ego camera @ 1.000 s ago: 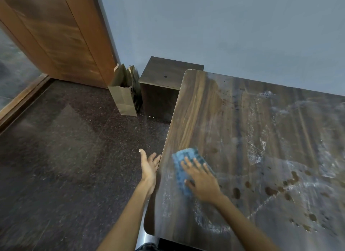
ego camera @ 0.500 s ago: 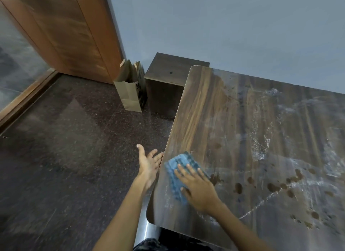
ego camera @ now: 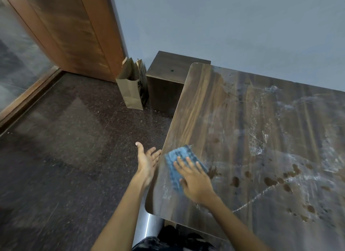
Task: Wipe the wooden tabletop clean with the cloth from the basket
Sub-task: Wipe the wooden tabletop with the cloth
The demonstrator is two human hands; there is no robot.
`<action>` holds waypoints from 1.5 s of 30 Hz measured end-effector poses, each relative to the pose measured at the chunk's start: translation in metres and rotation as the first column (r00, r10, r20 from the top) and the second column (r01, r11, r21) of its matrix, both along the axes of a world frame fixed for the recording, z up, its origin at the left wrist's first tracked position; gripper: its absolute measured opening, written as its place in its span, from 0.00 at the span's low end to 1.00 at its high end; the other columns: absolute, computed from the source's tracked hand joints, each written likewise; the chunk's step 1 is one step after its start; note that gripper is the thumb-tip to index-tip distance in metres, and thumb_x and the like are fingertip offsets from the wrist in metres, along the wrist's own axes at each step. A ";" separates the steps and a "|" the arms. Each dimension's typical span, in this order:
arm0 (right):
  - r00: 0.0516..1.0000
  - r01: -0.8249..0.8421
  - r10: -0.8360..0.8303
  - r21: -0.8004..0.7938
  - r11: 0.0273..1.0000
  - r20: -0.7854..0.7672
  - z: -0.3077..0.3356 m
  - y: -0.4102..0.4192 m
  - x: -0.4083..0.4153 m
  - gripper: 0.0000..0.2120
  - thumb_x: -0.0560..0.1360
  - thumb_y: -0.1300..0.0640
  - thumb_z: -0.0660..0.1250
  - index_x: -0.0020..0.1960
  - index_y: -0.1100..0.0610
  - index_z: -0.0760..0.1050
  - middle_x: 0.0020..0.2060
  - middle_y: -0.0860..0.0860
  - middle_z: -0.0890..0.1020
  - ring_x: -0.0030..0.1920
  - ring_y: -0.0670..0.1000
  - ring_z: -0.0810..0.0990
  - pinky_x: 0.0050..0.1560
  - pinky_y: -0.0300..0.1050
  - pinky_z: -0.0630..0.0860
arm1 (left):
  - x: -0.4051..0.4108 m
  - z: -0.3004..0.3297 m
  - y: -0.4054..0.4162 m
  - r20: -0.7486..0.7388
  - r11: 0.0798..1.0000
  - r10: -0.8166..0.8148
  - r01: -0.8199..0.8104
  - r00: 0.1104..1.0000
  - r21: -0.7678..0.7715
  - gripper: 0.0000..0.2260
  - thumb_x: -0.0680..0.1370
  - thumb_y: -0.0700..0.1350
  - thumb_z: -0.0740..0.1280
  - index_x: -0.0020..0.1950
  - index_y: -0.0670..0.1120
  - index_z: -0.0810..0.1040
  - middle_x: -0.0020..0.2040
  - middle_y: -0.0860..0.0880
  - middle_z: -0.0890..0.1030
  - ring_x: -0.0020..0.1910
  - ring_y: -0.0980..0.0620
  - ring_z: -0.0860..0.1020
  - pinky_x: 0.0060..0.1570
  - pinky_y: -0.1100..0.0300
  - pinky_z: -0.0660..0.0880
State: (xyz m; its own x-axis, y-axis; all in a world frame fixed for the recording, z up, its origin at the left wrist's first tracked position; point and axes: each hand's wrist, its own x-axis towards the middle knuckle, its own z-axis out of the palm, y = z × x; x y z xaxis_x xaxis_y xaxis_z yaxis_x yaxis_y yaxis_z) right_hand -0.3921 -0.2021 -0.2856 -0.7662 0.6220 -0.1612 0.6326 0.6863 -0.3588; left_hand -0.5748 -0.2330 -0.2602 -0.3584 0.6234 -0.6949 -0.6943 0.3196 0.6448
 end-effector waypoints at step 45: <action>0.984 -0.179 0.179 -0.031 0.983 -0.019 0.012 -0.099 0.031 0.25 0.81 0.54 0.46 0.77 0.47 0.46 0.74 0.42 0.43 0.75 0.47 0.37 0.71 0.46 0.31 | 0.041 -0.014 -0.088 -0.272 0.968 0.049 -0.113 0.961 -0.225 0.41 0.75 0.67 0.37 0.66 0.37 0.69 0.67 0.41 0.72 0.66 0.43 0.69 0.69 0.49 0.61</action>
State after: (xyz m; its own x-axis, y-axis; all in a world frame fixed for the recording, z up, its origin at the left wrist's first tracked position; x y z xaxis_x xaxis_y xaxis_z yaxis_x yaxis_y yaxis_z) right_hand -0.3608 -0.3016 -0.2737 -0.8674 0.4691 -0.1661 0.4946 0.7756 -0.3922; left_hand -0.5343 -0.3212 -0.2739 -0.5903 0.4138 -0.6931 -0.5410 0.4345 0.7201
